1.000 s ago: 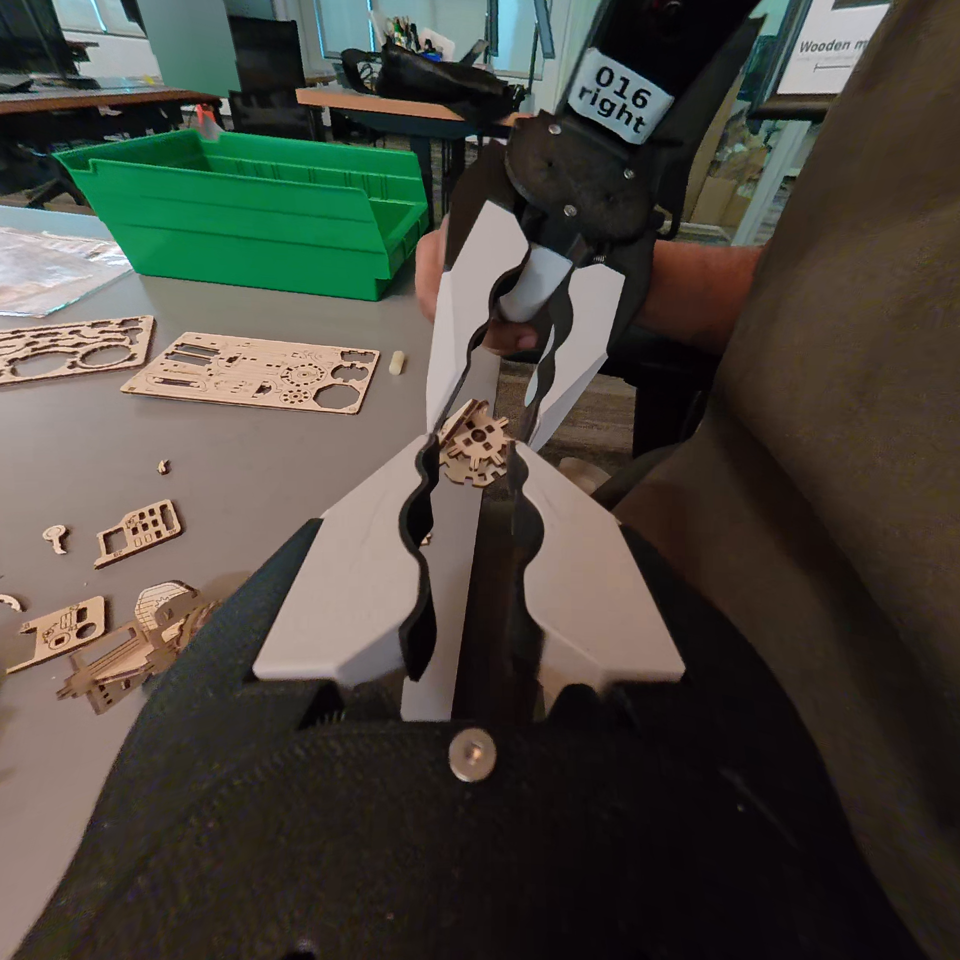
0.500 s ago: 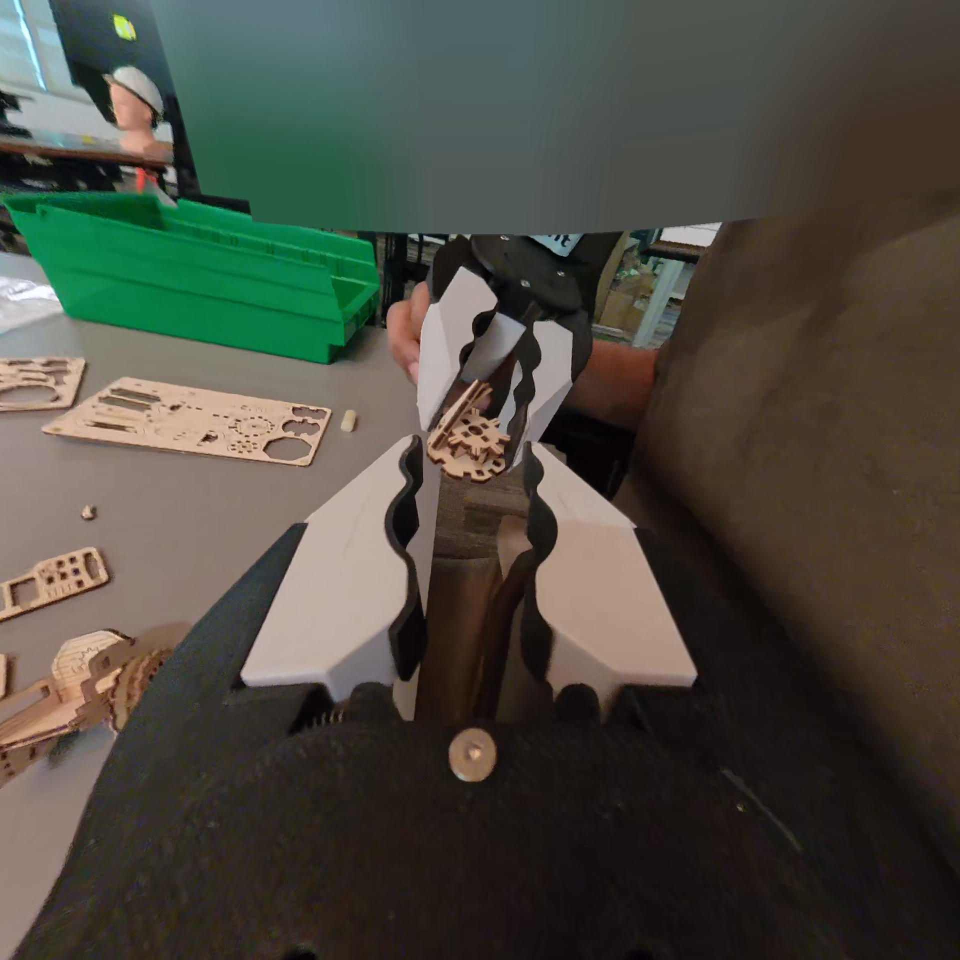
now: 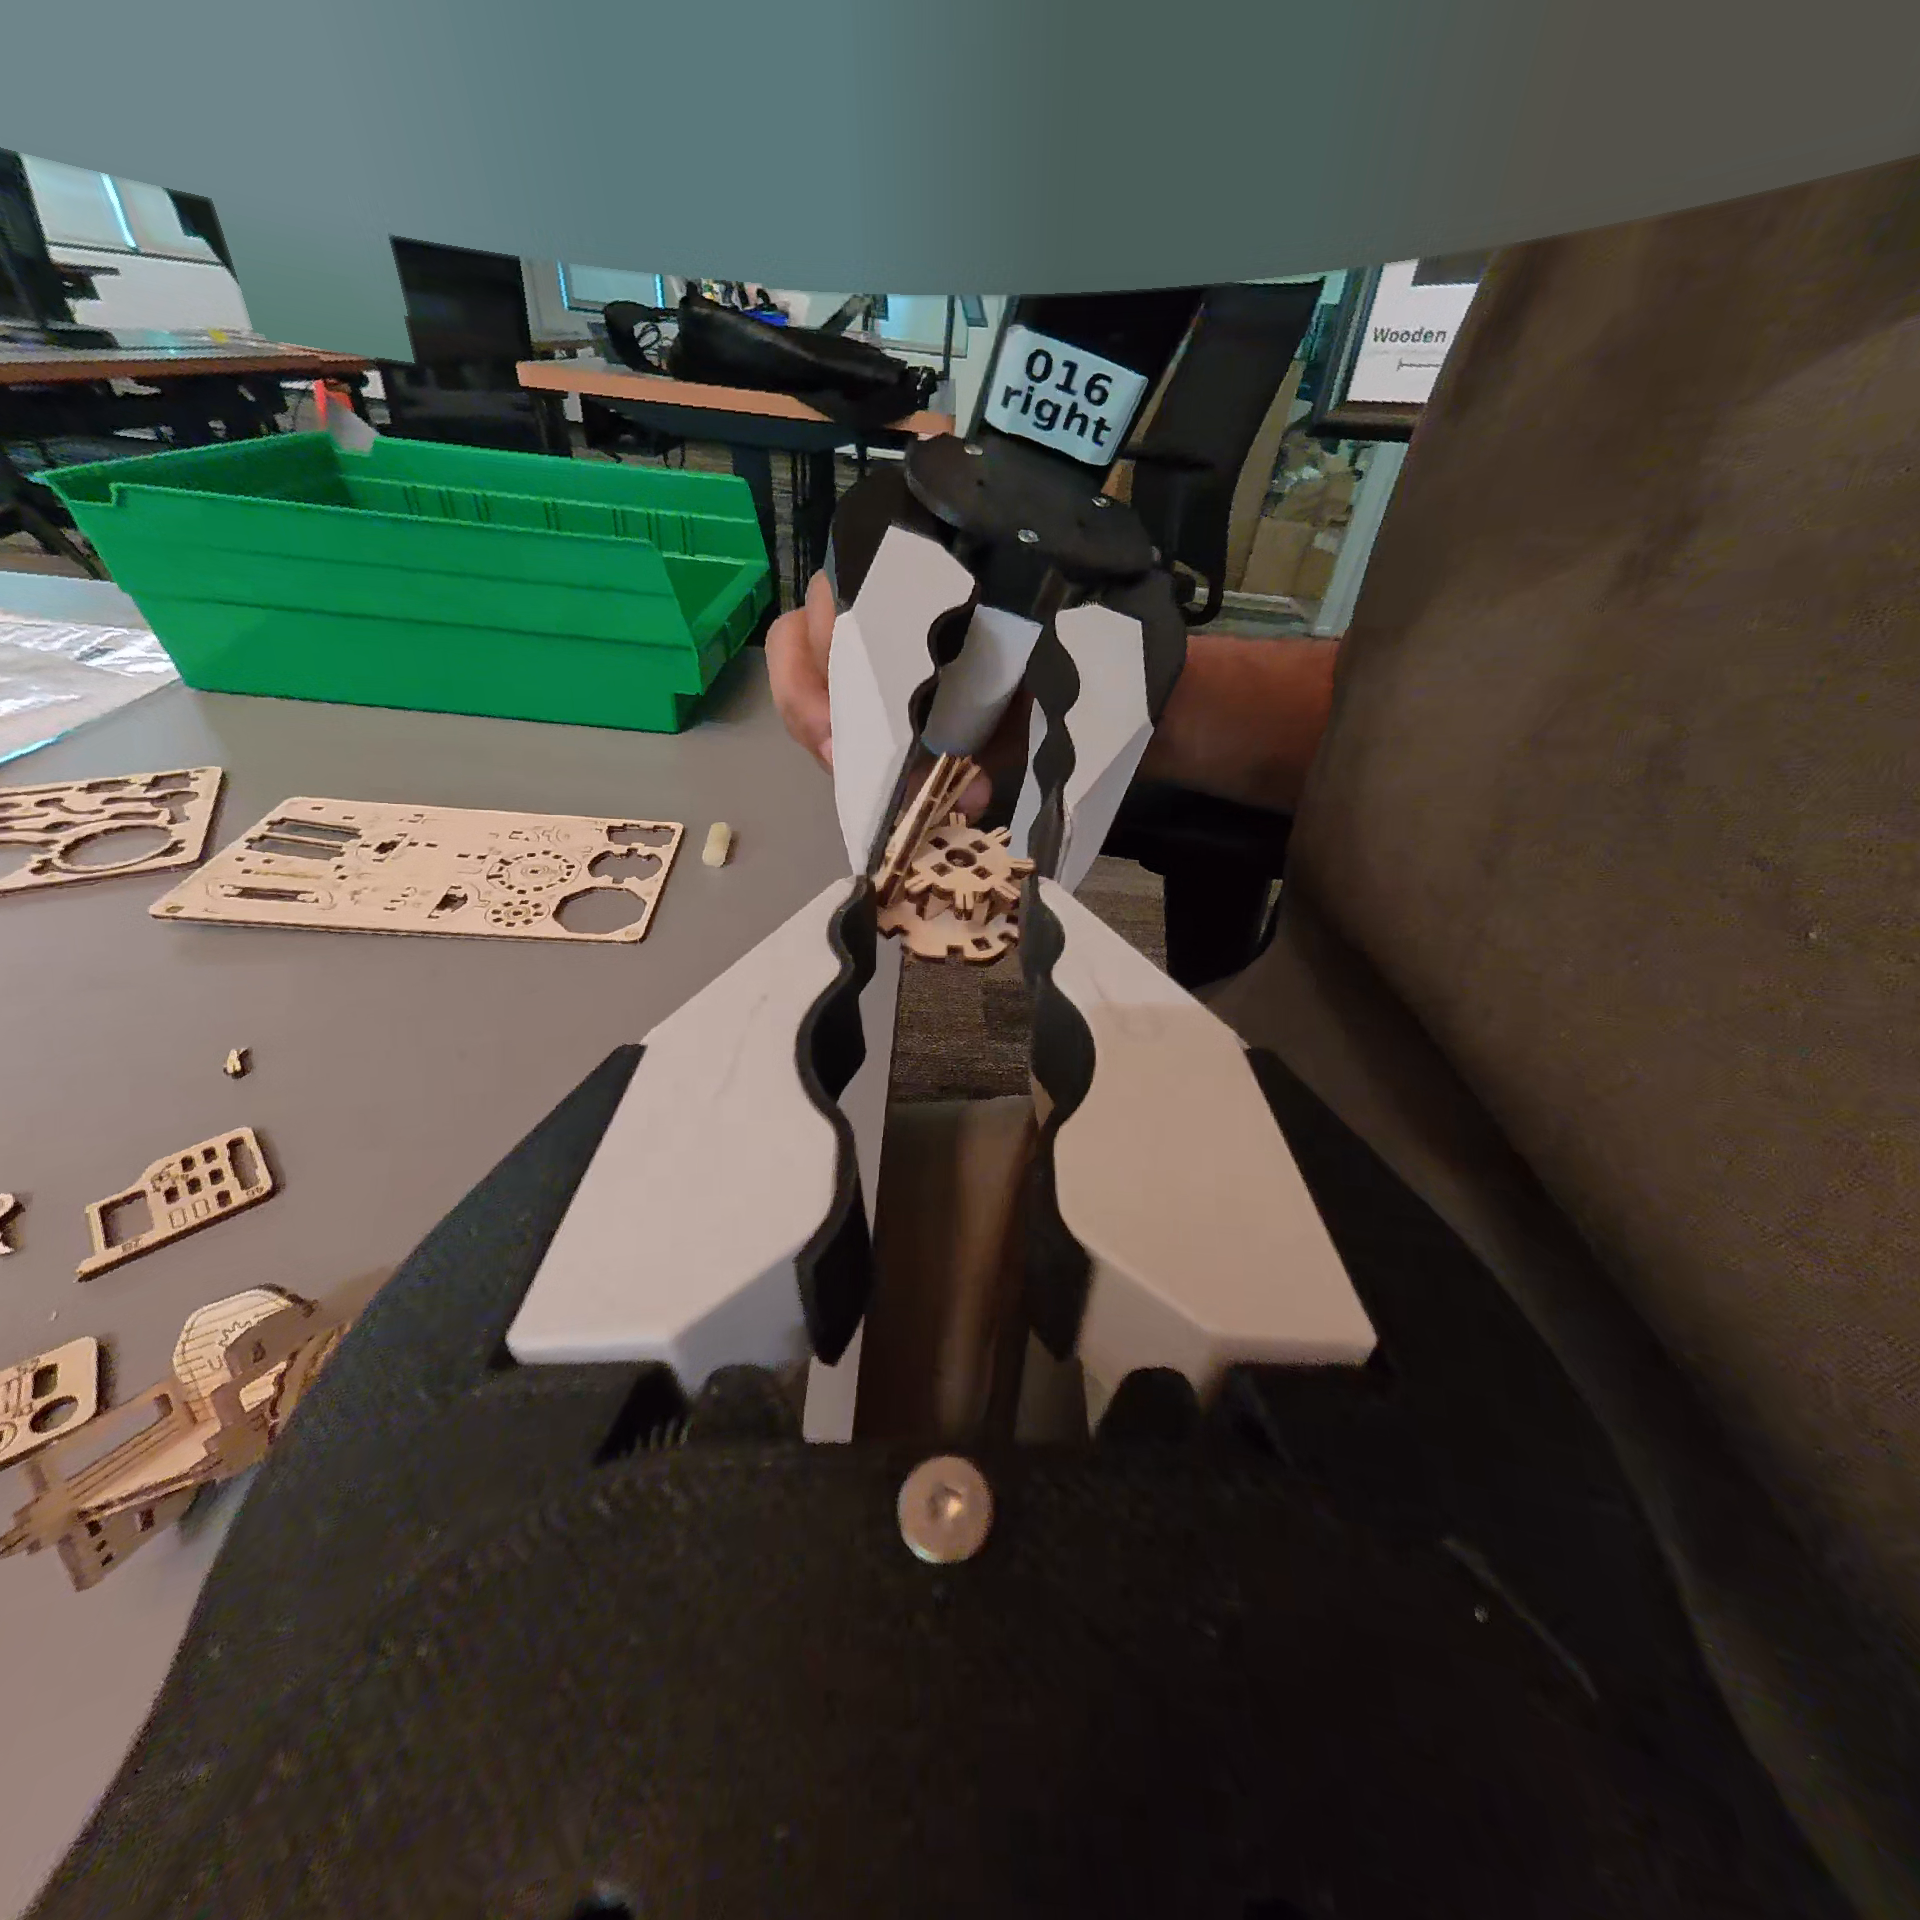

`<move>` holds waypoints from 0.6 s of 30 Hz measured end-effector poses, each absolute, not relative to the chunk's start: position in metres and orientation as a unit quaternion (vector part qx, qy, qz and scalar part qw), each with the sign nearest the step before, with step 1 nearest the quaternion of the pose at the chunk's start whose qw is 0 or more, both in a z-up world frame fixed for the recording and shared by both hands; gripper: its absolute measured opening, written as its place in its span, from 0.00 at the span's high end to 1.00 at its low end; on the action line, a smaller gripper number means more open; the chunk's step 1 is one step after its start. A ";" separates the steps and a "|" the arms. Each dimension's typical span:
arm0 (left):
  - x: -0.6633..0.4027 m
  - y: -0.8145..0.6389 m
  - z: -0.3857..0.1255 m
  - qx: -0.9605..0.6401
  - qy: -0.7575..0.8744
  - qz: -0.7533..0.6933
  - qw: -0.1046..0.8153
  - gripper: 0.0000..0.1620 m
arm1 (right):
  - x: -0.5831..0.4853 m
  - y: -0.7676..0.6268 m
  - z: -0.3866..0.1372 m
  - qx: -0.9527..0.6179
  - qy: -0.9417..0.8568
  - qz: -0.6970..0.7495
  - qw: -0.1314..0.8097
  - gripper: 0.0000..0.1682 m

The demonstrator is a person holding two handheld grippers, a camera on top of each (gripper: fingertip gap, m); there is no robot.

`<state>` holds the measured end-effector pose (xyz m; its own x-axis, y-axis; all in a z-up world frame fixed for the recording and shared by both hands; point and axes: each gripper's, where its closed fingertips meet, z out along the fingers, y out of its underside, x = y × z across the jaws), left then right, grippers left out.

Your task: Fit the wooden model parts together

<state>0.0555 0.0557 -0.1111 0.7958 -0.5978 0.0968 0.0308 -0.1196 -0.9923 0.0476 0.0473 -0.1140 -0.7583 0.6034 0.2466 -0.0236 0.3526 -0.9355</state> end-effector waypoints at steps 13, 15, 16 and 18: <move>0.050 0.060 -0.104 -0.676 0.060 -0.465 0.569 0.64 | 0.041 0.052 -0.093 -0.131 -0.744 0.489 0.436 0.82; 0.052 0.057 -0.094 -0.636 0.027 -0.550 0.541 0.71 | 0.041 0.052 -0.094 -0.125 -0.744 0.484 0.443 0.81; 0.052 0.056 -0.092 -0.622 0.020 -0.569 0.538 0.79 | 0.041 0.052 -0.095 -0.122 -0.746 0.478 0.447 0.81; 0.052 0.057 -0.092 -0.618 0.009 -0.575 0.537 0.87 | 0.041 0.051 -0.097 -0.116 -0.751 0.468 0.452 0.81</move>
<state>0.0519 0.0567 -0.0918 0.3393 -0.6286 0.6998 0.6054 -0.4235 -0.6739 0.0409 0.0513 -0.0974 -0.5643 0.5972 0.5701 -0.2482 0.5359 -0.8070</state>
